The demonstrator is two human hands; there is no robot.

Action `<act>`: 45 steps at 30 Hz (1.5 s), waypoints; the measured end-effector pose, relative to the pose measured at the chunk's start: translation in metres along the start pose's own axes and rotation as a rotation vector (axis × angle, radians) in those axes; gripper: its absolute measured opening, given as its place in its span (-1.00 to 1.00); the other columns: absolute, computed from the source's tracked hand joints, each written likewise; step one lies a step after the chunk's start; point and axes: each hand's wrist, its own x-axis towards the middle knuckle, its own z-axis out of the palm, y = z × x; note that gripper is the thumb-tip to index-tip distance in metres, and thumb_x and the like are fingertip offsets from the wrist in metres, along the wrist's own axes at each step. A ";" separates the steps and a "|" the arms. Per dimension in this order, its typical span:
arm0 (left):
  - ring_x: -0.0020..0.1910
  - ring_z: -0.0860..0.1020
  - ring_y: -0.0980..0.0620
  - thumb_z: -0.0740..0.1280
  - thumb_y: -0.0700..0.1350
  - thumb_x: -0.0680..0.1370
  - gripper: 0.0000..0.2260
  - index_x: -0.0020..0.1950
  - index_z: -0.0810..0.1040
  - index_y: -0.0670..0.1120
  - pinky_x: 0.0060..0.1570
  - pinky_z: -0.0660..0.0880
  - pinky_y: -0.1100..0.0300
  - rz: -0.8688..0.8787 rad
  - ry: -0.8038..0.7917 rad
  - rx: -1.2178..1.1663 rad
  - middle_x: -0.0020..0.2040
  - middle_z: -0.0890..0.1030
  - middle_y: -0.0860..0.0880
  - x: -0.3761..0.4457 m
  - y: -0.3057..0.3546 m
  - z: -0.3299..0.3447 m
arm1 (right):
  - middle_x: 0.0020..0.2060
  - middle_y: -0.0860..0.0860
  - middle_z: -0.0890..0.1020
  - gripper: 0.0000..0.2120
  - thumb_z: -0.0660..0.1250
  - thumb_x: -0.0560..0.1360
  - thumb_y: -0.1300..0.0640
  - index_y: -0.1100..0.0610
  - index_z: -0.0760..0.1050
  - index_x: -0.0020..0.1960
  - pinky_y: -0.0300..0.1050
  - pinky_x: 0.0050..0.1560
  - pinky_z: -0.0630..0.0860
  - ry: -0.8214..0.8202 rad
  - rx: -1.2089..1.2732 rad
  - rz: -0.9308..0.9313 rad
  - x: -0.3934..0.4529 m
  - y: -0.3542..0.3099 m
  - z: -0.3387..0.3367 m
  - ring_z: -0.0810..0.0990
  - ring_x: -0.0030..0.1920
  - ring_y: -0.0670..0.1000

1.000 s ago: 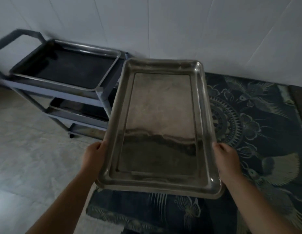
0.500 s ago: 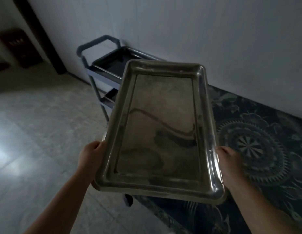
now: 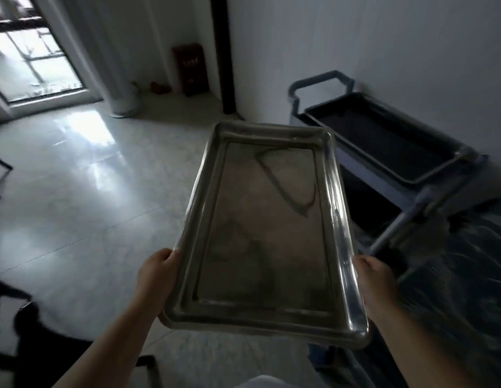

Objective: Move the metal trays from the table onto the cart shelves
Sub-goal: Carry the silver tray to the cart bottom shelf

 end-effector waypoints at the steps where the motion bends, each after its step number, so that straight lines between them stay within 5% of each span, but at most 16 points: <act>1: -0.35 0.55 -0.08 0.28 0.09 0.56 -0.63 -0.32 0.60 -0.12 -0.34 0.40 0.08 -0.019 0.026 -0.009 -0.41 0.58 -0.09 0.005 -0.011 -0.011 | -0.26 0.14 0.63 -0.83 0.28 0.54 0.11 0.14 0.58 -0.16 -0.04 -0.21 0.47 -0.026 -0.017 -0.012 -0.001 -0.005 0.018 0.56 -0.23 0.14; 11: -0.35 0.54 -0.06 0.28 0.06 0.59 -0.63 -0.32 0.59 -0.13 -0.34 0.42 0.06 -0.144 0.131 -0.019 -0.41 0.57 -0.08 0.059 -0.075 -0.056 | -0.43 0.06 0.53 -0.79 0.26 0.55 0.11 0.14 0.53 -0.24 -0.09 -0.37 0.37 -0.178 -0.019 -0.016 0.028 -0.042 0.137 0.42 -0.40 0.02; 19: -0.29 0.56 -0.16 0.28 0.03 0.61 -0.63 -0.31 0.59 -0.15 -0.20 0.52 -0.05 -0.165 0.088 -0.012 -0.34 0.59 -0.18 0.161 -0.051 -0.027 | -0.43 0.13 0.51 -0.74 0.24 0.53 0.05 0.22 0.53 -0.19 -0.10 -0.39 0.35 -0.176 -0.055 0.017 0.102 -0.060 0.198 0.41 -0.43 0.04; 25: -0.33 0.56 -0.08 0.30 0.01 0.61 -0.64 -0.33 0.61 -0.11 -0.29 0.45 0.04 -0.132 0.036 0.017 -0.39 0.59 -0.09 0.235 -0.031 -0.002 | -0.35 0.20 0.61 -0.74 0.25 0.53 0.03 0.19 0.54 -0.20 -0.05 -0.34 0.43 -0.084 -0.072 0.073 0.138 -0.065 0.221 0.53 -0.37 0.16; 34: -0.34 0.57 -0.09 0.29 0.07 0.59 -0.63 -0.33 0.61 -0.10 -0.31 0.45 0.07 -0.047 -0.235 0.096 -0.41 0.59 -0.08 0.356 -0.014 0.039 | -0.49 0.07 0.43 -0.70 0.25 0.48 0.06 0.23 0.41 -0.33 -0.06 -0.35 0.30 0.115 0.012 0.288 0.152 -0.047 0.263 0.35 -0.41 0.04; 38: -0.36 0.56 -0.11 0.22 0.16 0.46 -0.61 -0.32 0.58 -0.13 -0.32 0.43 0.05 0.078 -0.377 0.178 -0.41 0.58 -0.12 0.427 0.000 0.063 | -0.38 0.20 0.55 -0.71 0.29 0.52 0.13 0.29 0.49 -0.30 -0.02 -0.31 0.30 0.300 -0.031 0.391 0.140 -0.049 0.297 0.46 -0.32 0.13; 45: -0.38 0.52 -0.15 0.26 -0.05 0.58 -0.68 -0.31 0.55 -0.18 -0.40 0.38 0.08 0.229 -0.626 0.334 -0.41 0.55 -0.13 0.521 0.027 0.098 | -0.35 0.20 0.57 -0.70 0.30 0.57 0.17 0.25 0.50 -0.32 0.06 -0.21 0.37 0.525 0.000 0.593 0.093 -0.053 0.359 0.50 -0.26 0.22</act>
